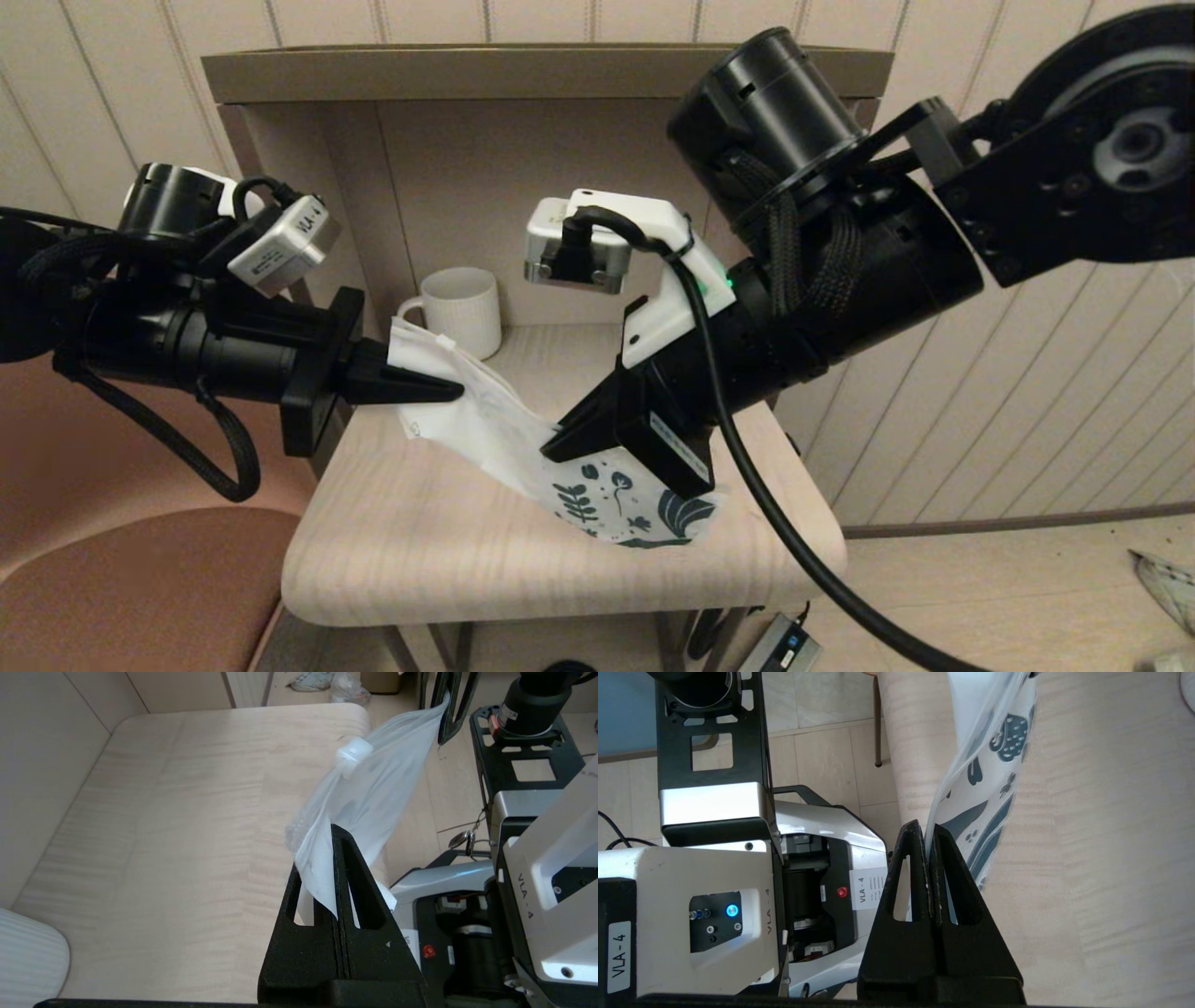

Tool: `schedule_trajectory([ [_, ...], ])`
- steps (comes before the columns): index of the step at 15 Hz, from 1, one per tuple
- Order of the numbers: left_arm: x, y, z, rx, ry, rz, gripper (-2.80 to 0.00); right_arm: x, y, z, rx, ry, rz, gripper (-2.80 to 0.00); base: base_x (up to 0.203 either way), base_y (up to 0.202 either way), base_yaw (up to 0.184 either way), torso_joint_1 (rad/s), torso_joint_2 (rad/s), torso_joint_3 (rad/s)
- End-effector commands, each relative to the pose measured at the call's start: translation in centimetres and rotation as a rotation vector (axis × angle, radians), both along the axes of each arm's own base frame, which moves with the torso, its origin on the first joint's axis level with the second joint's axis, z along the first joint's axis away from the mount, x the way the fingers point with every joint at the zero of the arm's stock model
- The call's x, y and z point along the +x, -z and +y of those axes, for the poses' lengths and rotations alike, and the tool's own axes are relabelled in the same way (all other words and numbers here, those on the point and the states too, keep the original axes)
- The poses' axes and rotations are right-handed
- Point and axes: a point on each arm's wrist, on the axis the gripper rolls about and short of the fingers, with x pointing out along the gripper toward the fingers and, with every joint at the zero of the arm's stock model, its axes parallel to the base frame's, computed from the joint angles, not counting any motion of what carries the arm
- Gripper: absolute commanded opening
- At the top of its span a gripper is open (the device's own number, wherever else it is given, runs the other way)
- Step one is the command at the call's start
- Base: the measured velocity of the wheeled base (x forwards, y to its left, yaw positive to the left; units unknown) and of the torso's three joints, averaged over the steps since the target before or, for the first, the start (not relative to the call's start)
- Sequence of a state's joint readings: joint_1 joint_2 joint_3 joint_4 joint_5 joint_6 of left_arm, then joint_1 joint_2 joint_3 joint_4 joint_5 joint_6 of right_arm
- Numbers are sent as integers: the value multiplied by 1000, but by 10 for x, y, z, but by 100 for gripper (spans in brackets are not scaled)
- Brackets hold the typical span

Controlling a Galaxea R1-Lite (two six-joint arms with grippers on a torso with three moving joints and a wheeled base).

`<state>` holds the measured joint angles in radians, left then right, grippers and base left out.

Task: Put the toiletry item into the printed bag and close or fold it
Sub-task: Hand it to the other hand

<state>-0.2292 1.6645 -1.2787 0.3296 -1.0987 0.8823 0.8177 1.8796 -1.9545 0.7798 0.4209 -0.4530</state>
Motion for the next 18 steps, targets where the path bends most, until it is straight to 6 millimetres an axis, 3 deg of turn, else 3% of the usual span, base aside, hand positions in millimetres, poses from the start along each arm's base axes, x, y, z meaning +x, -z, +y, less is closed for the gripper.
schedule_trajectory([
  [1, -1, 0, 0, -2, 4, -1, 0, 0, 1, 1, -3, -6, 3, -280, 0, 0, 0, 0, 0, 0],
  [10, -4, -4, 3, -10, 1, -21, 0, 0, 4, 9, 6, -23, -4, -280, 0, 0, 0, 0, 0, 0],
  [15, -4, 7, 9, 10, 4, -51, 0, -2, 5, 7, -11, -21, 9, -280, 0, 0, 0, 0, 0, 0],
  [18, -5, 0, 9, 15, 4, -96, 0, -1, 6, 8, -9, -26, 10, -280, 0, 0, 0, 0, 0, 0],
])
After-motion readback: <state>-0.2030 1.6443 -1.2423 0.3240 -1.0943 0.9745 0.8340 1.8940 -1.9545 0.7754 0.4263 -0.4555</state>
